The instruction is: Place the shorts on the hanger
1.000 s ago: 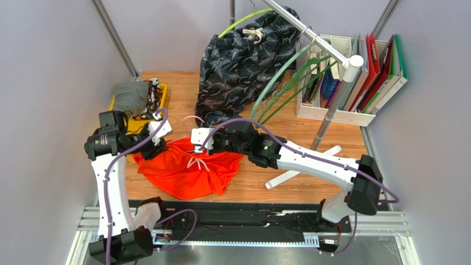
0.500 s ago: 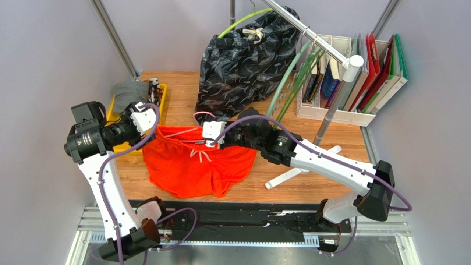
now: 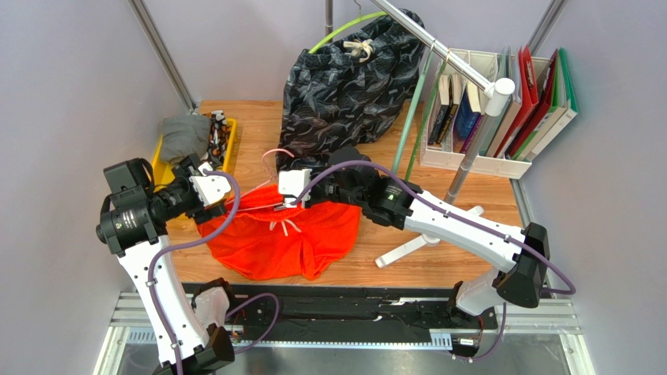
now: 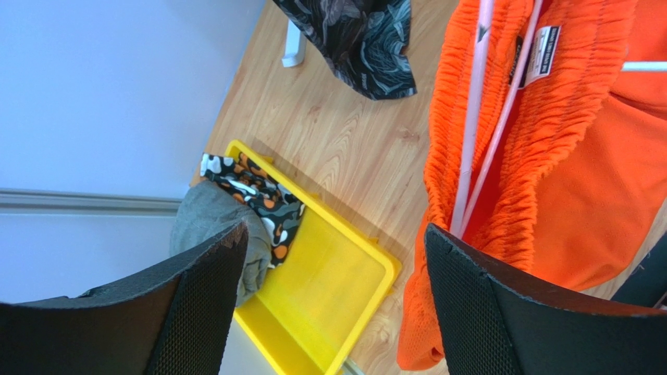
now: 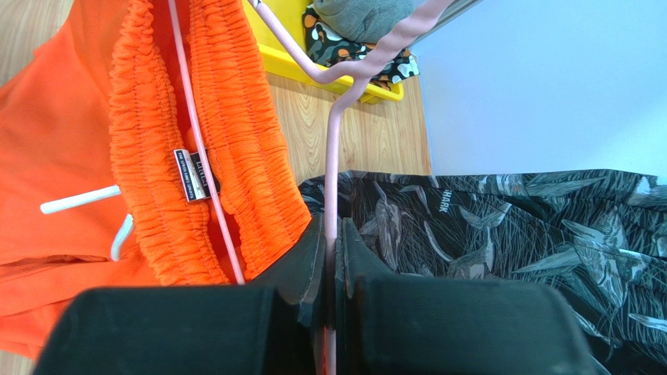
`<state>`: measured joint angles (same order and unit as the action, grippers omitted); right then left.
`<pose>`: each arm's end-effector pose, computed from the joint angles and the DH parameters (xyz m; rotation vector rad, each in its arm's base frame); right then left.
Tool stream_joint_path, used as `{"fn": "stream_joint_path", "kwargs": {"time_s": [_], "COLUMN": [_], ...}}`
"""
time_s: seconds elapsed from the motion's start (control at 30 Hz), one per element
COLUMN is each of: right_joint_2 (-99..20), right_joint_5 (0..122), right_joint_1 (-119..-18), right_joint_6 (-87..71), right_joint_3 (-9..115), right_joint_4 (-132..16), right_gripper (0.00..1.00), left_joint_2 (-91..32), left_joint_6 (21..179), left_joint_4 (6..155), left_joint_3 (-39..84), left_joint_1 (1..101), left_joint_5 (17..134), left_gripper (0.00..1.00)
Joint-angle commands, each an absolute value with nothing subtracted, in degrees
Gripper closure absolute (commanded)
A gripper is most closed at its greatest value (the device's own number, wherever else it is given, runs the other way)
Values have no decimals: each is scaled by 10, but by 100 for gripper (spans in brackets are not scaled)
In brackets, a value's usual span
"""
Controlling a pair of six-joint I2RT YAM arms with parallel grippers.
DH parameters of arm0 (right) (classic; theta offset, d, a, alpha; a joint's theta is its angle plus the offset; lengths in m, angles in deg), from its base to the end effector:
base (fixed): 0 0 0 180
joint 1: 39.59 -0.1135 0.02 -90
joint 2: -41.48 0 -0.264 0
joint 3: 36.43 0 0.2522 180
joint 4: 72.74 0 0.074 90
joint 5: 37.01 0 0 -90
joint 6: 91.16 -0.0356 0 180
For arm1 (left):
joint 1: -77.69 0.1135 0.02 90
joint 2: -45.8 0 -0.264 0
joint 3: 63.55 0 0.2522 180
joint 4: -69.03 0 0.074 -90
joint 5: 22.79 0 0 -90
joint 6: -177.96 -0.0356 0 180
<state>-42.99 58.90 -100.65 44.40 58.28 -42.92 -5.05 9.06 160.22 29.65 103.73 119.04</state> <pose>0.1641 0.3044 0.3844 -1.5809 1.0907 0.2808 0.1047 0.0200 0.4159 1.2300 1.6460 0.0036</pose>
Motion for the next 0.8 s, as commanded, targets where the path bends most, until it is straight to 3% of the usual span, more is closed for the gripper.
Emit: {"fn": "stream_joint_path", "kwargs": {"time_s": [0.0,0.4,0.5,0.77], "right_joint_2": [-433,-456,-434,-404], "right_joint_5": [583,612,644,674], "right_joint_1": [-993,-943,-943,-945], "right_joint_6": [461,488,489,478], "right_joint_3": [605,599,590,588], "right_joint_4": [-488,-538,-533,-532], "right_gripper": [100,100,100,100], "left_joint_2": [-43,-46,-68,-92], "left_joint_6": [113,95,95,74], "left_joint_4": [1790,1789,1790,1789], "left_joint_3": [333,257,262,231], "left_joint_1": [1043,1043,1043,968], "left_joint_5": [1240,1182,1189,1182], "left_gripper": [11,9,2,8]}}
